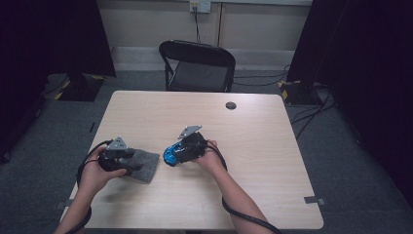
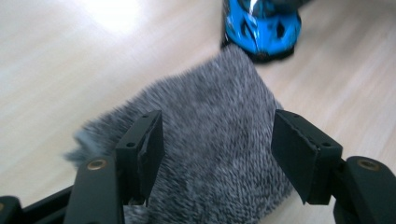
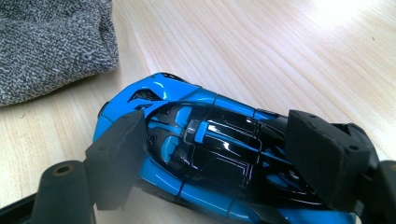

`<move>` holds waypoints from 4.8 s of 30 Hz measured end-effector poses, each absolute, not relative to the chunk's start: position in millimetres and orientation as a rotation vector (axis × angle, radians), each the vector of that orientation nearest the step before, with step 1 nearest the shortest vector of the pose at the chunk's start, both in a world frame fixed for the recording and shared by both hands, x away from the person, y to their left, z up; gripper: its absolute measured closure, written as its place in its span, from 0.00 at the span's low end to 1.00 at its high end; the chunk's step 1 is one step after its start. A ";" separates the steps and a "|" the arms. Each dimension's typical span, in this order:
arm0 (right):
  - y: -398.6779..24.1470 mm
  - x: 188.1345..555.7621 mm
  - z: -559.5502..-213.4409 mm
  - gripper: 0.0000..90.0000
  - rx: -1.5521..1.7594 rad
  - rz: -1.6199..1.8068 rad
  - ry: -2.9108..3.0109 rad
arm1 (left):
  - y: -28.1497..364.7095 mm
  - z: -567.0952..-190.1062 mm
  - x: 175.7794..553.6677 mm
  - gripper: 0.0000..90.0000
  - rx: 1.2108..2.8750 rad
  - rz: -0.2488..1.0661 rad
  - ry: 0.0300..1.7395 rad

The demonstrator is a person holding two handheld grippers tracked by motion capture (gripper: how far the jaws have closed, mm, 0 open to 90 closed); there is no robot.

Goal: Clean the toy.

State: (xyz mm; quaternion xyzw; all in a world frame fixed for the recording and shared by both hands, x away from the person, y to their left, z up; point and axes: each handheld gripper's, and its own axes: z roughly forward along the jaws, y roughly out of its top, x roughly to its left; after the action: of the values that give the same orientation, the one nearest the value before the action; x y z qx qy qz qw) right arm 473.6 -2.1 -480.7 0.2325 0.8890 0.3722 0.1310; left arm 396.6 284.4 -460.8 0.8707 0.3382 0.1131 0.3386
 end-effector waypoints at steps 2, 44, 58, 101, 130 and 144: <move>-2.1 473.6 -480.8 0.23 0.674 1.083 2.580 | 283.4 -463.5 396.5 0.36 2.279 0.280 0.872; -3.1 474.9 -480.4 0.24 0.658 1.080 2.589 | 290.2 -482.9 436.8 0.31 2.225 0.296 0.952; -3.4 473.9 -481.4 0.24 0.660 1.092 2.578 | 272.7 -472.7 434.8 0.79 2.146 0.252 1.180; -5.1 474.4 -482.1 0.24 0.656 1.108 2.578 | 218.4 -477.7 499.7 0.83 2.234 0.282 1.153; -3.1 472.7 -482.4 0.24 0.647 1.114 2.577 | 194.5 -477.2 502.9 0.83 2.188 0.200 1.080; -2.5 472.1 -482.1 0.24 0.651 1.105 2.576 | 218.5 -476.0 482.6 0.83 2.188 0.185 1.119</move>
State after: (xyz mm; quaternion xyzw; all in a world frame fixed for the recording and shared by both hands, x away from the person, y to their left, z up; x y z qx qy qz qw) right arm 472.1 -2.5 -482.1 0.2243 0.8873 0.3808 0.1316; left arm 482.6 218.5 -476.0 0.8374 0.4283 0.0707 0.3321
